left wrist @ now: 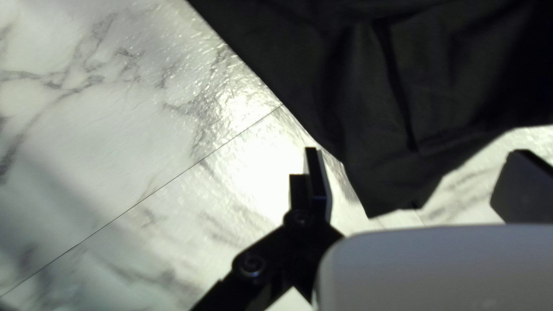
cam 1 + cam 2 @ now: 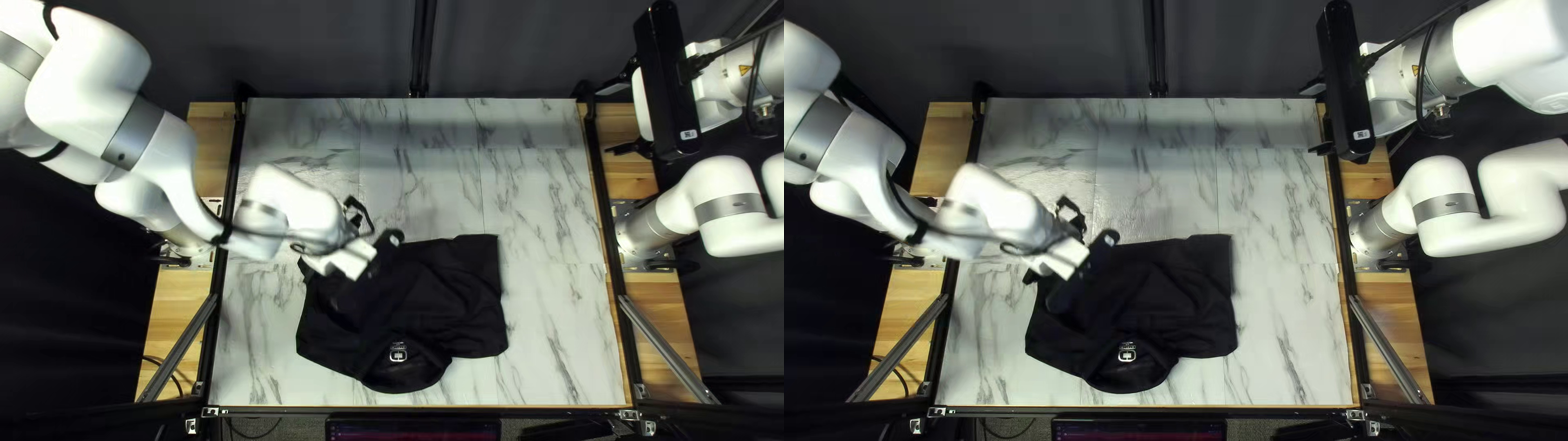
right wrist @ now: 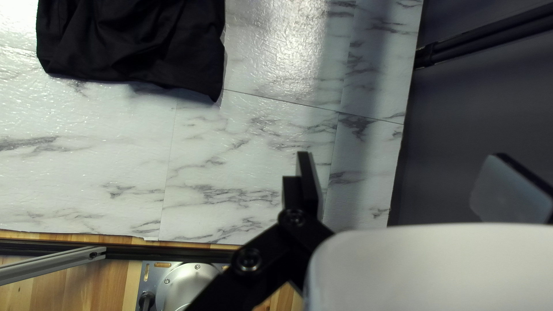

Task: Fold t-shirt

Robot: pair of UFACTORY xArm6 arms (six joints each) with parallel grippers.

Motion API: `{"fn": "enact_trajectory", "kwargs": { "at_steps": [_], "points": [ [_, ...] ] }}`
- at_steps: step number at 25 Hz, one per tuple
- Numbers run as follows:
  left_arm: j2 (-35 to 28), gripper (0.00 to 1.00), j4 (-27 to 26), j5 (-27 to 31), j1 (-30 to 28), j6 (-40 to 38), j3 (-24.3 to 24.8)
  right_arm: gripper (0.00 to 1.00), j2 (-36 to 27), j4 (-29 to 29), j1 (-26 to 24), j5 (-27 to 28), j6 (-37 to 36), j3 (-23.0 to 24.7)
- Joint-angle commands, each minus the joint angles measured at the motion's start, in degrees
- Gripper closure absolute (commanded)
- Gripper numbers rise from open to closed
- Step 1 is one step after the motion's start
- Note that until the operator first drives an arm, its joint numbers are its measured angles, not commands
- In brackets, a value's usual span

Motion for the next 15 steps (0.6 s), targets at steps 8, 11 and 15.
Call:
{"fn": "enact_trajectory", "kwargs": {
  "at_steps": [8,11,15],
  "points": [
    [-4.39,0.0,-11.1,-13.45,-0.73,0.09,7.89,0.0,0.0,0.0,0.0,0.0,0.0,0.0],
    [-2.85,0.0,-11.02,-13.76,-0.88,0.12,7.23,0.0,0.0,0.0,0.0,0.0,0.0,0.0],
    [1.02,0.0,-9.43,-13.66,-0.84,-5.25,3.78,0.0,0.0,0.0,0.0,0.0,0.0,0.0]
  ]
}}
